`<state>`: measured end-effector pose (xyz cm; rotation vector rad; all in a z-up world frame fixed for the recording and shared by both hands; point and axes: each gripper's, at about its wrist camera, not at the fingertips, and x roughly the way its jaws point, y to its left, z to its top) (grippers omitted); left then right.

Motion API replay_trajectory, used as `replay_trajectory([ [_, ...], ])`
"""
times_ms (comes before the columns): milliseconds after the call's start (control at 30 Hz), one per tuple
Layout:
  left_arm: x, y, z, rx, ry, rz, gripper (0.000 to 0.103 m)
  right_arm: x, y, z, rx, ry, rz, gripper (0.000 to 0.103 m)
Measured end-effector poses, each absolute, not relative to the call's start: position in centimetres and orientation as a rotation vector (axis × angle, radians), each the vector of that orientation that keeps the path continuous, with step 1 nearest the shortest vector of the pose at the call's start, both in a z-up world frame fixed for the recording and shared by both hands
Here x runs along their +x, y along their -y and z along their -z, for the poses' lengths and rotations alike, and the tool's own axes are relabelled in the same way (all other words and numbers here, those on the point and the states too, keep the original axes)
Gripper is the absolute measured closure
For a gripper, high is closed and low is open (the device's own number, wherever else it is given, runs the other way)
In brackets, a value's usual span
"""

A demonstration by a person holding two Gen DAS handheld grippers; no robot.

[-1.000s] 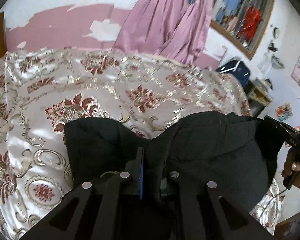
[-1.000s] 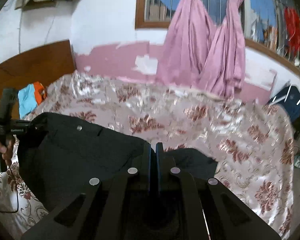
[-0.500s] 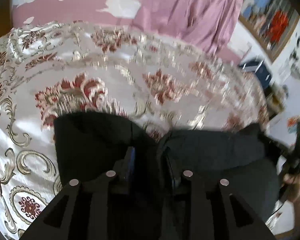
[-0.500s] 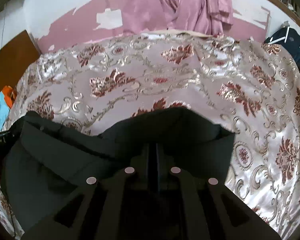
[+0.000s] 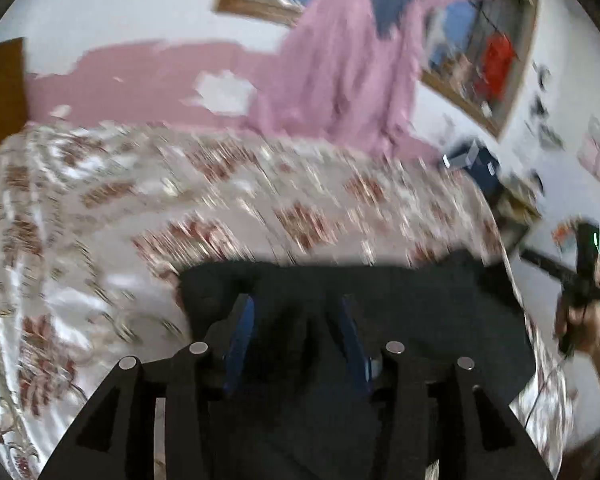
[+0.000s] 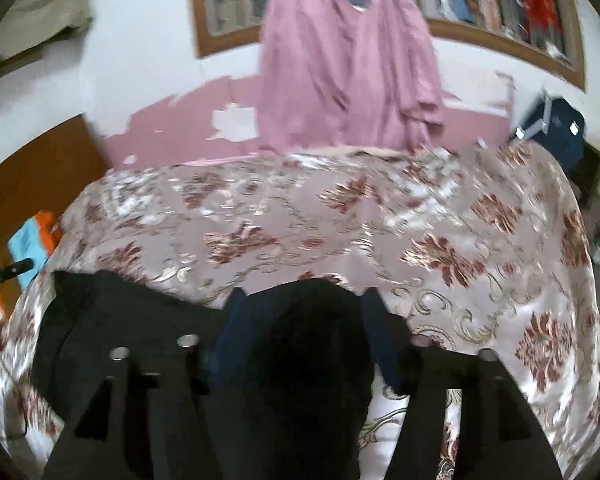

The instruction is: Fold large clothes

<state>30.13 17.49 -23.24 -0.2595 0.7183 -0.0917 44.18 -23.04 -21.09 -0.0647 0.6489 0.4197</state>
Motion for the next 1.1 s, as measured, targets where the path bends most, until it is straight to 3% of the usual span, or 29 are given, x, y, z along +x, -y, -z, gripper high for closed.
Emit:
replay_trajectory([
  [100, 33.0, -16.2, 26.5, -0.238, -0.832, 0.083, 0.061, 43.7, 21.3, 22.7, -0.124, -0.707, -0.504, 0.048],
  [167, 35.0, -16.7, 28.6, -0.243, -0.909, 0.012, 0.061, 44.6, 20.2, 24.6, -0.169, -0.773, -0.518, 0.067],
  [200, 36.2, -17.5, 29.7, -0.253, -0.945, -0.041, 0.061, 45.4, 19.9, 25.5, -0.188, -0.806, -0.507, 0.083],
  [300, 38.7, -19.4, 32.5, -0.334, -0.999, -0.095, 0.063, 49.3, 21.2, 28.2, -0.151, -0.903, -0.402, 0.089],
  [400, 39.8, -18.6, 33.4, -0.247, -1.008, -0.114, 0.063, 51.8, 22.0, 30.6, -0.103, -0.972, -0.365, 0.095],
  [533, 39.5, -18.1, 32.6, -0.221, -0.997, -0.154, 0.063, 52.1, 21.1, 31.9, -0.154, -0.98, -0.337, 0.095],
  [733, 34.7, -14.4, 28.8, -0.157, -0.863, -0.101, 0.063, 48.1, 19.9, 26.9, -0.173, -0.861, -0.35, 0.089],
  [767, 33.8, -13.3, 28.2, -0.159, -0.843, -0.07, 0.063, 46.8, 19.3, 25.9, -0.17, -0.826, -0.372, 0.086],
  [833, 32.2, -10.7, 27.4, -0.182, -0.806, -0.01, 0.062, 44.3, 17.9, 24.6, -0.155, -0.781, -0.42, 0.063],
  [867, 31.7, -9.6, 27.1, -0.195, -0.787, 0.01, 0.061, 42.8, 16.9, 24.2, -0.145, -0.753, -0.447, 0.057],
  [933, 31.8, -7.5, 27.0, -0.19, -0.77, 0.043, 0.051, 40.5, 14.8, 24.1, -0.147, -0.712, -0.488, 0.054],
  [1000, 32.9, -6.1, 27.5, -0.143, -0.787, 0.025, 0.049, 38.9, 12.4, 24.5, -0.178, -0.681, -0.506, 0.054],
  [1100, 34.6, -6.7, 29.2, -0.181, -0.818, -0.018, 0.034, 38.9, 10.7, 25.8, -0.168, -0.678, -0.471, 0.053],
])
